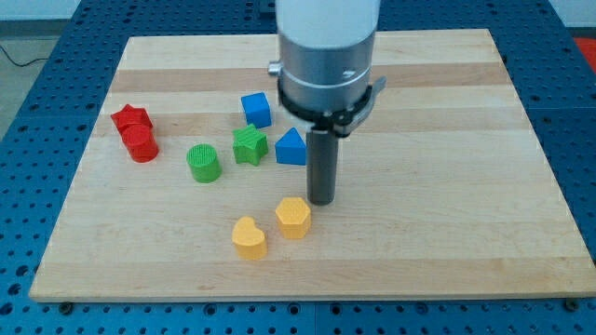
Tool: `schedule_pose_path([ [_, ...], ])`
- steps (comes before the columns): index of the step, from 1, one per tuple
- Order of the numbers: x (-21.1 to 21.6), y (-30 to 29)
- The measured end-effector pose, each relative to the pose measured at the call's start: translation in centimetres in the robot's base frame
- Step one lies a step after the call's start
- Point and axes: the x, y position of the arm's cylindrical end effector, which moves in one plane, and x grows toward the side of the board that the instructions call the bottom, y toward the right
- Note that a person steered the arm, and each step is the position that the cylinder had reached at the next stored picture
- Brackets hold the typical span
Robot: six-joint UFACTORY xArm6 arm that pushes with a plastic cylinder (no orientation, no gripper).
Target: Place yellow hexagon right to yellow heart
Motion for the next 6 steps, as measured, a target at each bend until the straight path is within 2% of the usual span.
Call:
schedule_pose_path([
  [1,2.6,-0.3],
  [2,2.9,-0.3],
  [4,0.3,-0.1],
  [6,0.5,-3.2],
])
